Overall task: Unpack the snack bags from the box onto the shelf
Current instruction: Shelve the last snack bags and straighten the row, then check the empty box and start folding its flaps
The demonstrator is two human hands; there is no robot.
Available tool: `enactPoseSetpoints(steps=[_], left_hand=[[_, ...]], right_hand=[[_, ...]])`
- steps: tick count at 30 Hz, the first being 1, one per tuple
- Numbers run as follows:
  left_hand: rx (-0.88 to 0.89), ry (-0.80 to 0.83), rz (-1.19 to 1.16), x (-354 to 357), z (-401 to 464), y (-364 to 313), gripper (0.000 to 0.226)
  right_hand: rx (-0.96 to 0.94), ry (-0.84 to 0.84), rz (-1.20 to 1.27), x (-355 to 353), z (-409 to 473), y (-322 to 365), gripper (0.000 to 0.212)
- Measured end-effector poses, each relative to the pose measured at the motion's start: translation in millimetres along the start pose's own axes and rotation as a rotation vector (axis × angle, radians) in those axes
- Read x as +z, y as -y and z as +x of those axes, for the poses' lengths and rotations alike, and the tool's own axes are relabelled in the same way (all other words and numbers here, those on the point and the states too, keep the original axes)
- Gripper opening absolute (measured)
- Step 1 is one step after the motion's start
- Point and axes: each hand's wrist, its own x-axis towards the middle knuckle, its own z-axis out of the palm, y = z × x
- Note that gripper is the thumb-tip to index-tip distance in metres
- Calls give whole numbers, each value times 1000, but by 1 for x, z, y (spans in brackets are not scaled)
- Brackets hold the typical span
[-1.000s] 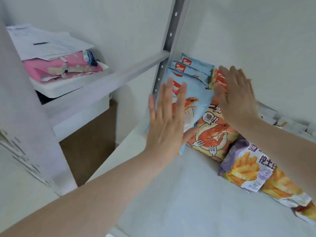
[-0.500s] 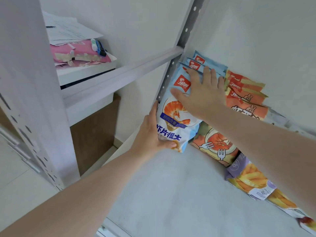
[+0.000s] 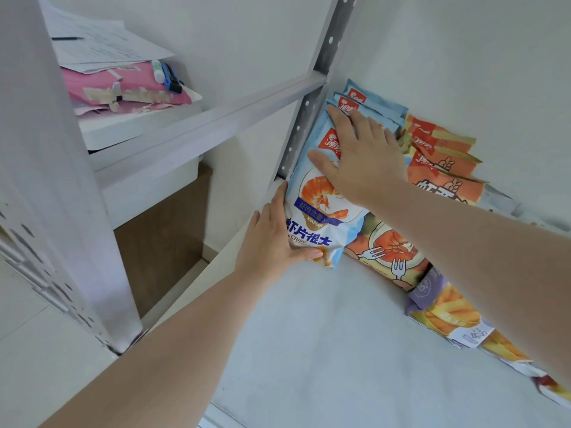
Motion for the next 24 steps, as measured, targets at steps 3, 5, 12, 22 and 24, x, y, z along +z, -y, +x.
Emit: enactPoseSetpoints(steps=[3,5,12,22,24], left_hand=[[14,-53,5,-1,-3,-4,130],[21,-79,-4,-2,-5,-5,129],[-11,-73,23,-15,-23,-27,114],[49,-49,48,-57,-153,-113,67],[68,-44,66,-52,-188,-137,62]], right_hand=[[0,-34,-16,-5,-3,2,77],[7,-32,-16,-10,-5,2,78],[15,-35,-6,-28,-33,-2,72],[118,48,270,-65,-232,-41,54],[193,110,297,-74,-296,-51,56]])
